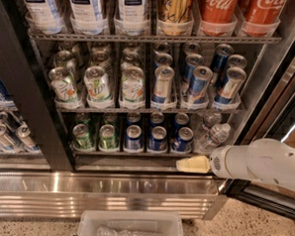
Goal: Pick water bottle from bottom shelf of fridge
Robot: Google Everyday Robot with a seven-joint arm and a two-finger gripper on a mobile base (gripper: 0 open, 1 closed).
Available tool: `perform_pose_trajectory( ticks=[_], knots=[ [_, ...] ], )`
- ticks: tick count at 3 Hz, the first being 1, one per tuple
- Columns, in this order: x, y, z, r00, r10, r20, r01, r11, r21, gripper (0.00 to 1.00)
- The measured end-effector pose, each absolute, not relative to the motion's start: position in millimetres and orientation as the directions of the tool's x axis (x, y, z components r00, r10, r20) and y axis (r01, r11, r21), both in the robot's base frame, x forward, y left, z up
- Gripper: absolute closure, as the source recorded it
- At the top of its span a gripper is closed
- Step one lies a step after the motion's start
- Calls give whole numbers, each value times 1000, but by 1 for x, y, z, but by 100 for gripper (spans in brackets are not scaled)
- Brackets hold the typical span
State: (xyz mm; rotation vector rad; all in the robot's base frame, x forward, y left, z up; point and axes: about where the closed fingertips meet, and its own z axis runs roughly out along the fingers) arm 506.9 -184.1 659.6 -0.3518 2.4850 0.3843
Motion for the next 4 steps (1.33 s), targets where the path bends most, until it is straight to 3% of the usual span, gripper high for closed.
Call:
perform_pose_trajectory(
  ticks=[2, 4],
  knots=[
    [513, -181, 658, -771, -132, -623, -305, 935, 180, 0],
    [542, -191, 657, -693, -2, -721, -179, 969, 170, 0]
  ],
)
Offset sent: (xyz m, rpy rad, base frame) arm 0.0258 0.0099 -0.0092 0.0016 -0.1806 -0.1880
